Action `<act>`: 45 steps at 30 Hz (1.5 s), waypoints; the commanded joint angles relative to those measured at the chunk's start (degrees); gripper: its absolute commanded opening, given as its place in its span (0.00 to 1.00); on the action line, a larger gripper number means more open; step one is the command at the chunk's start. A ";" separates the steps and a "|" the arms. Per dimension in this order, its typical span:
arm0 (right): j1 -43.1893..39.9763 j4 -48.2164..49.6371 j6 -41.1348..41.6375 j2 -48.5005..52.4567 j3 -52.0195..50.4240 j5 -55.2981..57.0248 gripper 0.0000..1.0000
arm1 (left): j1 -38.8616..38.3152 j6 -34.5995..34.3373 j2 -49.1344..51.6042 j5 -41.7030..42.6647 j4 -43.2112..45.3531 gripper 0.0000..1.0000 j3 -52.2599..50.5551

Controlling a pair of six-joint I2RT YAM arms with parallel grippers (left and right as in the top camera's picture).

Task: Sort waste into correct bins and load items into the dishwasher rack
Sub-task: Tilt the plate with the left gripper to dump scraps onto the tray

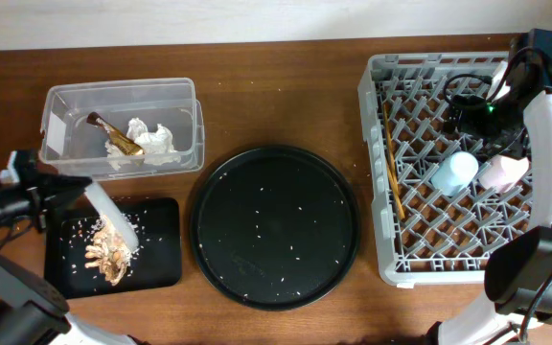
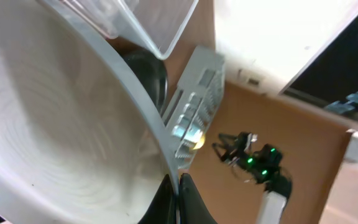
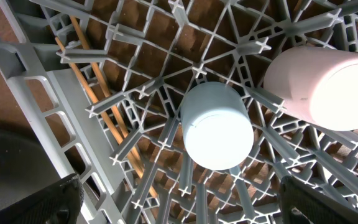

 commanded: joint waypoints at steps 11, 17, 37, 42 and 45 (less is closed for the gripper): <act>-0.15 -0.15 0.04 0.26 -0.26 0.33 0.98 | 4.48 -0.35 -1.84 2.03 -0.11 0.01 -1.05; -0.15 -0.15 0.04 0.26 -0.28 0.31 0.98 | 4.55 -0.57 -3.23 4.24 -0.11 0.01 -4.07; -0.15 -0.15 0.04 0.26 -0.26 0.33 0.98 | 5.73 -0.28 -5.25 4.02 0.20 0.01 -7.50; -0.15 -0.15 0.04 0.26 -0.28 0.33 0.98 | 5.73 0.74 -5.25 4.39 -0.09 0.01 -7.50; -0.15 -0.15 0.04 0.26 -0.28 0.33 0.98 | 5.73 0.81 -5.25 4.94 0.52 0.01 -7.50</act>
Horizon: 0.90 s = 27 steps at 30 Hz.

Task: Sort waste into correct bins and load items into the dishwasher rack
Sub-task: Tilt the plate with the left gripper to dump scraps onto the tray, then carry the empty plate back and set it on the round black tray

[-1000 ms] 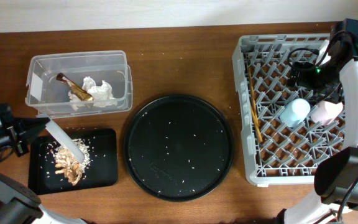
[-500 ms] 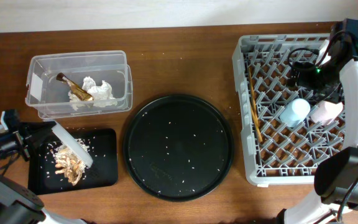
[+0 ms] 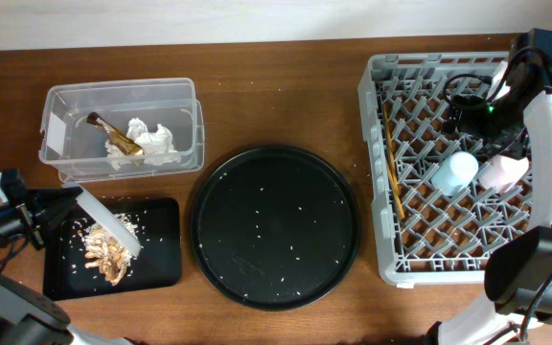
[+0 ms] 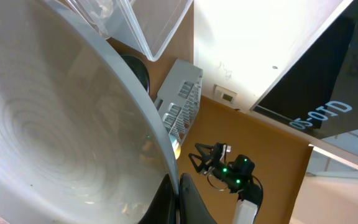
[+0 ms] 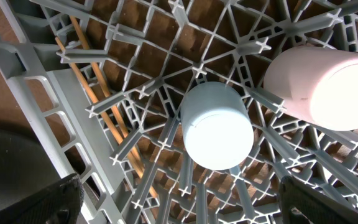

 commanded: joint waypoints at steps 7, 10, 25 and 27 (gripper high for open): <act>-0.15 -0.15 0.07 0.24 -0.26 0.31 0.98 | -0.17 3.96 -1.51 0.50 -0.39 0.01 -0.42; -0.15 -0.15 0.07 0.24 -0.28 0.31 0.98 | -1.55 4.13 -1.99 -2.71 -0.39 0.00 -0.42; -0.15 -0.15 0.07 0.24 -0.28 0.33 0.98 | -20.72 -5.44 -17.05 -10.64 2.56 0.01 -0.42; -0.15 -0.15 0.07 0.24 -0.26 0.33 0.98 | -24.57 -10.54 -18.62 -13.70 5.33 0.01 -0.42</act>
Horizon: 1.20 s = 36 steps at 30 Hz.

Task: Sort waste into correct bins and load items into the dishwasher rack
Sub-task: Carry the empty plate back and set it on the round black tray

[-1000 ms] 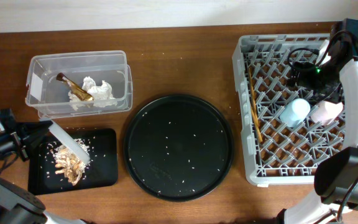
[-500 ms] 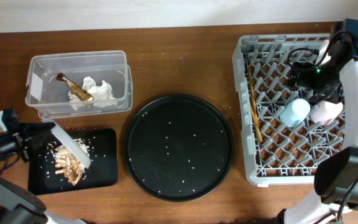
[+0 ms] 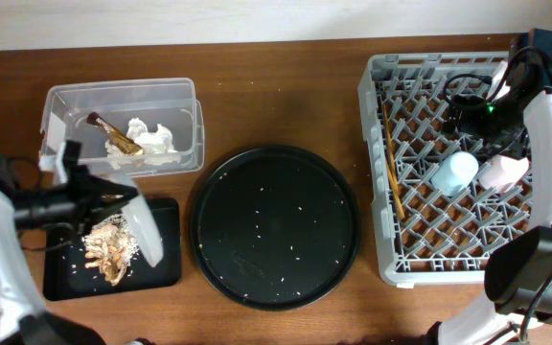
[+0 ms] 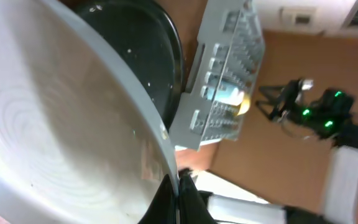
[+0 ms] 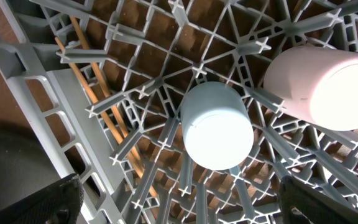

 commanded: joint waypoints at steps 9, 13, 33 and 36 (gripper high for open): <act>-0.15 -0.13 0.04 0.24 -0.26 0.33 0.98 | -34.47 -32.26 -5.64 -23.41 21.29 0.01 -0.37; -0.15 -0.13 0.04 0.24 -0.28 0.33 0.98 | -49.09 -41.05 -5.64 -35.91 28.85 0.00 -0.37; -0.15 -0.13 0.02 0.24 -0.26 0.31 0.98 | -79.14 -47.98 14.78 -68.61 42.34 0.00 -0.42; -0.15 -0.13 0.04 0.24 -0.28 0.33 0.98 | -79.14 -47.98 17.09 -68.00 42.53 0.01 -0.42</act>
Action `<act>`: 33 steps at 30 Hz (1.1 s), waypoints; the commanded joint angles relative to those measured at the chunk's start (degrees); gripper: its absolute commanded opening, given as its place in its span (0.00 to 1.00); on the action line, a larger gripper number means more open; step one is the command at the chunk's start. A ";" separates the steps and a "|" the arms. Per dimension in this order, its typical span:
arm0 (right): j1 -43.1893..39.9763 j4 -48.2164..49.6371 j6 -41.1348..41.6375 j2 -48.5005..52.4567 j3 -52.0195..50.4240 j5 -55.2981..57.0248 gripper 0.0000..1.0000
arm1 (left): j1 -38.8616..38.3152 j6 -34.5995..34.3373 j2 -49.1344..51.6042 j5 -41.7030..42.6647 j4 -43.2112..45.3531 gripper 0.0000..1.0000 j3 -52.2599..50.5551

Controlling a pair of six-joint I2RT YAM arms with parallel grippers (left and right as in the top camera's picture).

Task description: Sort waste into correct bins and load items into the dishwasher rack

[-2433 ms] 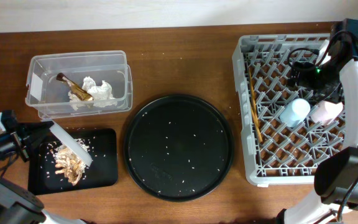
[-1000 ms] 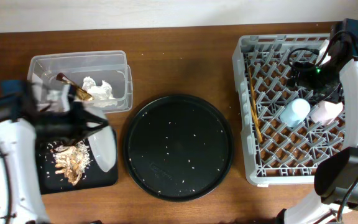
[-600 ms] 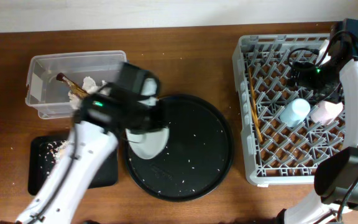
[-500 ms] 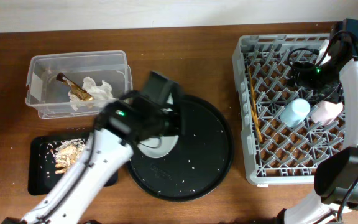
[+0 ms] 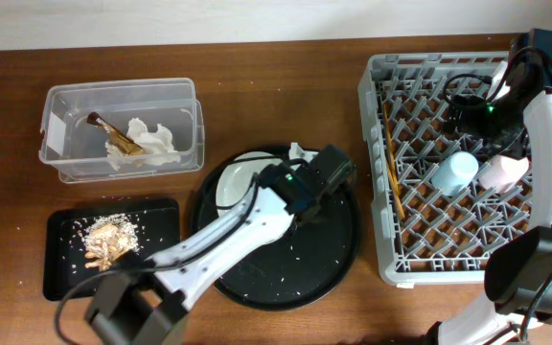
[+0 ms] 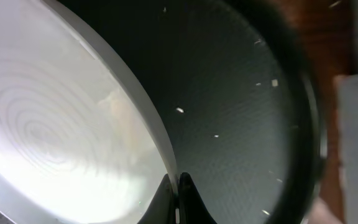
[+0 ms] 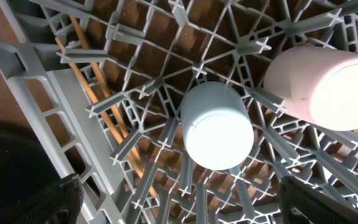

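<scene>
My left gripper (image 5: 278,188) is shut on the rim of a white plate (image 5: 241,182), held over the round black tray (image 5: 329,259) in the middle of the table. In the left wrist view its fingertips (image 6: 178,186) pinch the plate (image 6: 55,137) edge, with the tray's speckled floor (image 6: 247,124) behind. The grey dishwasher rack (image 5: 379,115) stands at the right, holding a pale blue cup (image 5: 455,171), a pink cup (image 5: 503,172) and wooden chopsticks (image 5: 391,163). My right gripper (image 7: 179,211) hangs open above the blue cup (image 7: 216,127), with nothing between its fingers.
A clear plastic bin (image 5: 185,144) at the back left holds a crumpled tissue and a brown wrapper. In front of it lies a small black rectangular tray (image 5: 156,259) with food scraps (image 5: 108,240). White crumbs dot the round tray.
My left gripper has carried the white plate from above the small rectangular tray at the left to over the round black tray in the middle. The right arm has not moved.
My left gripper held the plate tilted over the small black tray, where food scraps lay. It stayed there, shifting slightly, at the two following moments. Now the plate is over the round tray and the scraps remain on the small tray. The right gripper stayed open over the rack.
</scene>
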 commanded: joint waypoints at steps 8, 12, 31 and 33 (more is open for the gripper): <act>-0.15 -0.15 0.07 0.24 -0.28 0.31 0.98 | -0.11 -0.79 2.82 0.09 0.52 0.20 -0.24; -0.15 -0.15 0.07 0.24 -0.28 0.33 0.98 | -0.11 -0.72 2.82 0.09 0.48 0.49 -0.24; -0.15 -0.15 0.07 0.24 -0.26 0.33 0.98 | 33.51 -0.52 -13.55 -6.54 -29.97 1.00 16.06; -0.15 -0.15 0.04 0.24 -0.28 0.33 0.98 | 38.95 -0.52 -14.03 -6.54 -32.57 1.00 16.06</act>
